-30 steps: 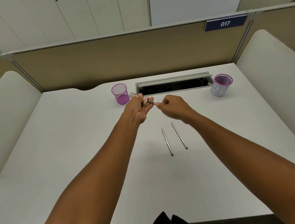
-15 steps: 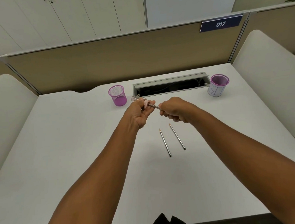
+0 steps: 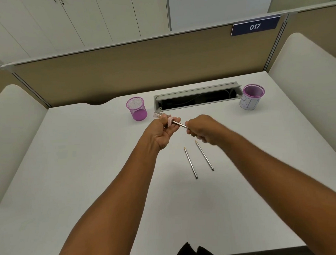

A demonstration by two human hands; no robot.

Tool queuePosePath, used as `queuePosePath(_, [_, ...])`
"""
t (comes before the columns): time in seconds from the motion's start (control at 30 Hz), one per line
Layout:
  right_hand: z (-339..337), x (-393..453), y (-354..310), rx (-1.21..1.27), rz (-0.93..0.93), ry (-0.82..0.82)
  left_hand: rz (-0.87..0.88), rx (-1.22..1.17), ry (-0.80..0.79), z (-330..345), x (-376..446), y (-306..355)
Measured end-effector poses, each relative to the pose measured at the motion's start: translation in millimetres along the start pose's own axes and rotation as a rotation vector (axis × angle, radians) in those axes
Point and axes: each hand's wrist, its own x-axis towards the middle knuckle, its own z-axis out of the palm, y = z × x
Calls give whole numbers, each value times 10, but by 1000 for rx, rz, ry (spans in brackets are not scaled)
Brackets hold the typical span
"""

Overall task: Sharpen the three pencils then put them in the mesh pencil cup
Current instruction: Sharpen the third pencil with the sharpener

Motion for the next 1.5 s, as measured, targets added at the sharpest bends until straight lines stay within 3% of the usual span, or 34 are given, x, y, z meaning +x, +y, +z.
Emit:
queuePosePath(0.07, [-85,3,-37,138,124,-135,9,12,-28,-6,-11,2])
queuePosePath(0.13, [-58,-4,-49,54,86,-113,28,18,-29,5,4,30])
queuePosePath(0.23, [70,-16,14,-165,-180,77,34,9,-10,19,26,57])
queuePosePath(0.33, [128,-63,119,-462,-494,372,33,17,-8,9,18,54])
queuePosePath(0.43, [140,-105,162,-712,-553,488,34,16,-22,16,14,9])
queuePosePath(0.5, [132,-80,107,-561,-358,362,29,20,-37,7,19,-12])
queuePosePath(0.6, [-13,-44,-29,132,73,-87,15,13,-38,-27,12,-38])
queuePosePath(0.67, [-53,-48,-33,230,127,-195,19,23,-42,-40,20,-34])
queuePosePath(0.77, [1,-77,20,45,-57,-98,25,37,-16,-51,46,-33])
queuePosePath(0.9, [169,-81,175,-504,-453,290,31,33,4,-67,58,-54])
queuePosePath(1.0, [239,-122,256,-727,-565,439,22,35,-5,-64,62,-85])
queuePosePath(1.1, [245,-135,226,-564,-435,360,20,53,-34,-68,77,-80])
queuePosePath(1.23, [72,-36,55,306,134,-180,13,64,-78,-111,63,-90])
queuePosePath(1.3, [-15,-6,80,508,250,-332,14,65,-86,-127,73,-106])
queuePosePath(1.4, [-12,-44,133,366,127,-303,9,74,-58,-121,109,-117])
queuePosePath(1.5, [83,-93,176,-31,-149,-73,5,72,-10,-125,139,-127])
